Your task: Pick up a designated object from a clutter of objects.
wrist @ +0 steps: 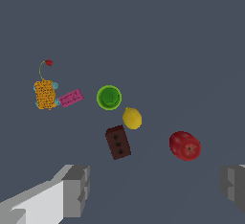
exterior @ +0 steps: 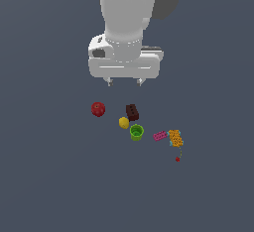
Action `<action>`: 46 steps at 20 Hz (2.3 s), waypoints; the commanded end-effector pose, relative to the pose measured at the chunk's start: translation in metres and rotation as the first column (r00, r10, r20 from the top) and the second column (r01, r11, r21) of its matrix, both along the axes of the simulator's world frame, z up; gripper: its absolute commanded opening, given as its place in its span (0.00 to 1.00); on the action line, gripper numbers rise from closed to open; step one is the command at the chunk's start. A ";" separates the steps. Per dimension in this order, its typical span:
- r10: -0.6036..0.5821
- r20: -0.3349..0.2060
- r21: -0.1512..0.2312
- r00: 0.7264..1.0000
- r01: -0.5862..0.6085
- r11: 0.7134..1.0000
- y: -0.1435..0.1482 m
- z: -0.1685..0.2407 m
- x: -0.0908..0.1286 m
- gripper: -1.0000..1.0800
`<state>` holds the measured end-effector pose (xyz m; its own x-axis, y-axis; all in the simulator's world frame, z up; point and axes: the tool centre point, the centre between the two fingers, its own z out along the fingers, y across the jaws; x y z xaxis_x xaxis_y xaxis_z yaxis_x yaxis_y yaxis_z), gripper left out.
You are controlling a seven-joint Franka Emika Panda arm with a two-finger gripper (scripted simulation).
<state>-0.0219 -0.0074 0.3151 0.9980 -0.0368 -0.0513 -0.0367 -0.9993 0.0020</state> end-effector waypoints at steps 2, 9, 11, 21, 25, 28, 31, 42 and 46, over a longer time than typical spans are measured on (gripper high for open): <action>0.001 0.000 0.000 1.000 -0.001 1.000 0.000 0.000 0.000 0.96; 0.046 -0.011 -0.011 0.999 -0.046 0.999 0.008 -0.005 0.001 0.96; 0.053 -0.013 -0.013 0.999 -0.053 0.999 0.010 -0.006 0.001 0.96; 0.054 -0.011 -0.016 0.998 -0.054 0.998 0.016 -0.013 0.008 0.96; 0.058 -0.007 -0.022 0.998 -0.058 0.998 0.028 -0.025 0.019 0.96; 0.063 -0.003 -0.027 0.998 -0.063 0.998 0.041 -0.037 0.030 0.96; 0.069 0.003 -0.032 0.998 -0.069 0.997 0.057 -0.054 0.042 0.96; 0.099 0.030 -0.033 0.995 -0.098 0.995 0.149 -0.147 0.084 0.96; 0.108 0.039 -0.025 0.993 -0.107 0.994 0.183 -0.183 0.090 0.96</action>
